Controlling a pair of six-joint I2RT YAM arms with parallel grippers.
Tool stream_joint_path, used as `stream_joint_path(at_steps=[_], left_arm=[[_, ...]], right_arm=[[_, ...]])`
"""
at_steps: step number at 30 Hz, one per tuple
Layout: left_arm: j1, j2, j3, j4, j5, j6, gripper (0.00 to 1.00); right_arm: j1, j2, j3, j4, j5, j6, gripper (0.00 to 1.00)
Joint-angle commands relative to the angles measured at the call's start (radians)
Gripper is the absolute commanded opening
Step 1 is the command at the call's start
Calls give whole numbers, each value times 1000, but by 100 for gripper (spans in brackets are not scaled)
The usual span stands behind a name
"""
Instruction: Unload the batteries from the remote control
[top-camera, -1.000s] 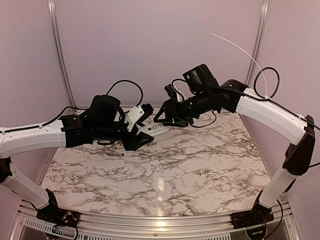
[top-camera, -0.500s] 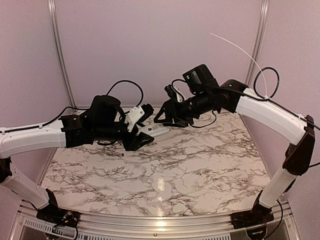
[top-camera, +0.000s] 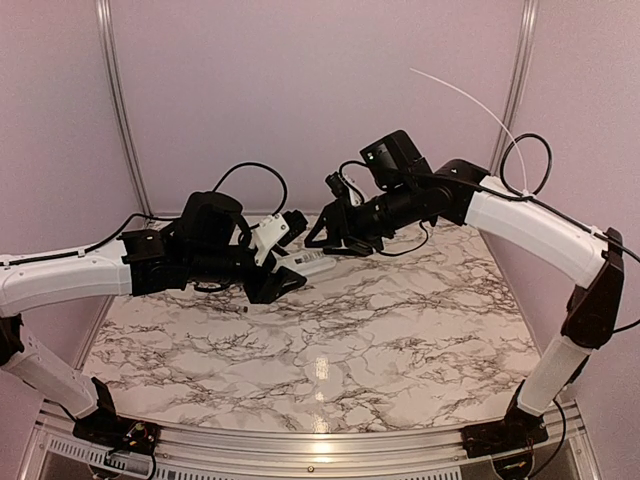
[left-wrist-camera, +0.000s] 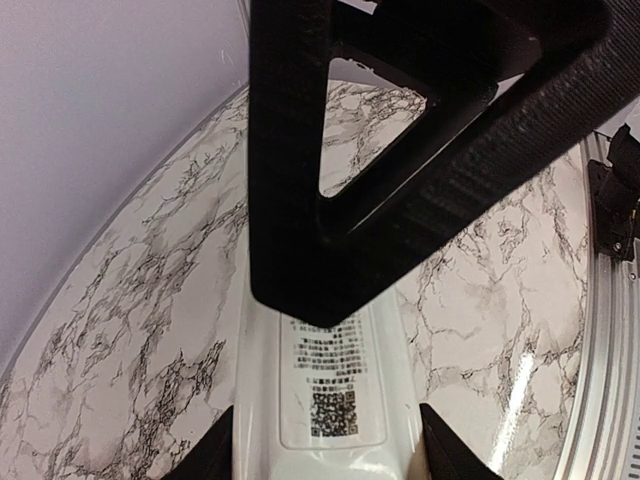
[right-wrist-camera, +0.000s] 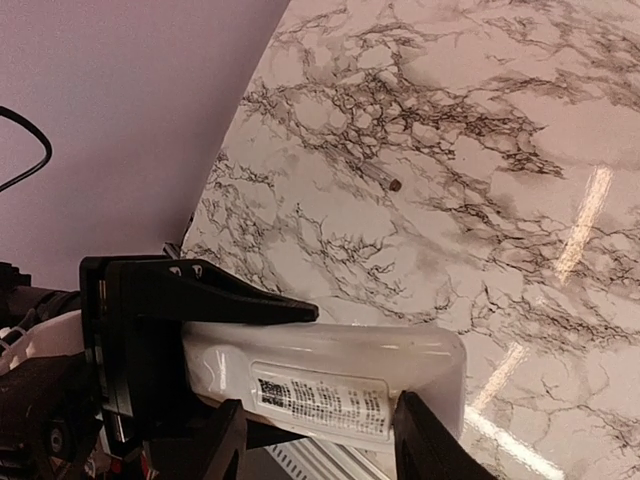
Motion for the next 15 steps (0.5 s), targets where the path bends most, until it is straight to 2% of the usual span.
stream_joint_path(at_steps=[1, 8, 15], left_arm=[[-11, -7, 34, 55, -13, -2, 0], [-11, -15, 28, 63, -20, 4, 0], [-11, -18, 24, 46, -27, 20, 0]], right_arm=[[9, 10, 26, 11, -45, 48, 49], [9, -20, -21, 83, -102, 91, 49], [9, -42, 28, 22, -7, 61, 49]])
